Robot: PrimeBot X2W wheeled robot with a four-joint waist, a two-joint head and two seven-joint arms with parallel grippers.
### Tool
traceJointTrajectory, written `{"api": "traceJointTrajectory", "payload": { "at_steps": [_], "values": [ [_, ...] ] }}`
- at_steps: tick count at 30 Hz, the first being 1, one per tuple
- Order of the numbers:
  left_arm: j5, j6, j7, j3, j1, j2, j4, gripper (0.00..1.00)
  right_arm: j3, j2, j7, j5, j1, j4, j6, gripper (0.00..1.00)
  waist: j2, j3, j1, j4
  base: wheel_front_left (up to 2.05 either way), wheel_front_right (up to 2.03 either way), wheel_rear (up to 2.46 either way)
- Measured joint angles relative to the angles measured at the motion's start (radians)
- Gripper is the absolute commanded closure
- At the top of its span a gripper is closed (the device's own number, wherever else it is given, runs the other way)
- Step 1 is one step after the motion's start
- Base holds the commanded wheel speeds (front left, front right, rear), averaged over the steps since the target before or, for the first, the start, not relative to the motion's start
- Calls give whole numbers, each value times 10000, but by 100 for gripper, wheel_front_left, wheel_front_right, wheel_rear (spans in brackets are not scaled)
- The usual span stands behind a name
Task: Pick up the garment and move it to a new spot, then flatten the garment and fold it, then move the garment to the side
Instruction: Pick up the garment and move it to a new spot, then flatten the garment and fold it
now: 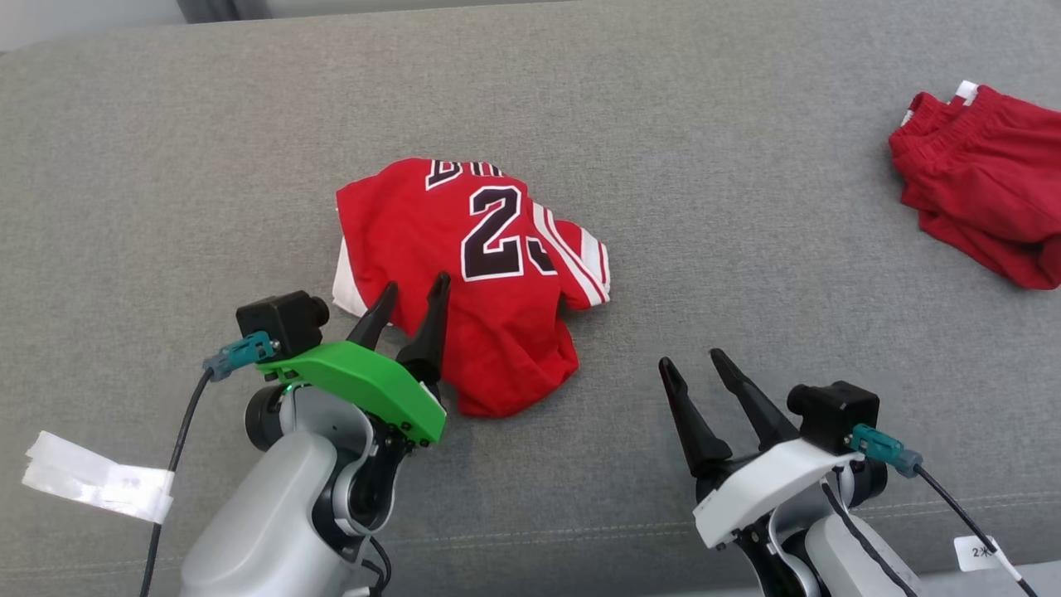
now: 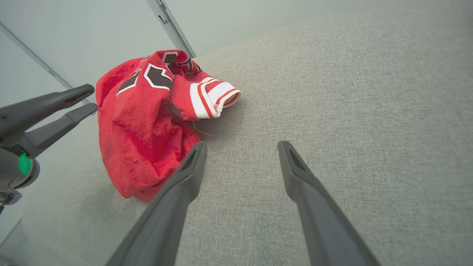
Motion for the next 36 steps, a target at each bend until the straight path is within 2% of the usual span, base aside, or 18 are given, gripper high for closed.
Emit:
{"api": "traceJointTrajectory", "payload": {
  "at_steps": [7, 12, 20, 23, 33, 34, 36],
  "values": [
    [2, 15, 0, -280, 312, -15, -596, 0, 98, -6, 460, 1377, -560, 259, 77, 0, 0, -62, 0, 456, 0, 0, 0],
    [31, 38, 13, -499, 454, -119, -961, 0, 77, -17, 807, 1638, -1348, 566, 33, 0, 0, 34, 0, 701, 0, 0, 0],
    [157, 40, 35, -598, 507, -117, -1528, 0, -52, -35, 1306, 2849, -1899, 1118, -236, 0, 0, 334, 0, 1041, 0, 0, 0],
    [207, 40, 109, -631, 511, -109, -1684, 0, -77, -38, 1419, 3409, -2167, 1294, -240, 0, -1, 470, 0, 1159, 0, 0, 0],
    [211, 81, 161, -662, 701, -117, -1919, 0, 21, -50, 1538, 4000, -3054, 1718, -242, 0, 0, 736, 0, 1500, 0, 0, 0],
    [213, 82, 161, -635, 723, -111, -1998, 0, 31, -63, 1601, 4219, -3132, 1802, -270, 2, 0, 769, 0, 1551, 0, 0, 0],
    [226, 82, 161, -619, 723, -111, -2061, 0, 31, -67, 1689, 4426, -3205, 1927, -330, 22, 0, 811, 0, 1589, 0, 0, 0]
  ]
}}
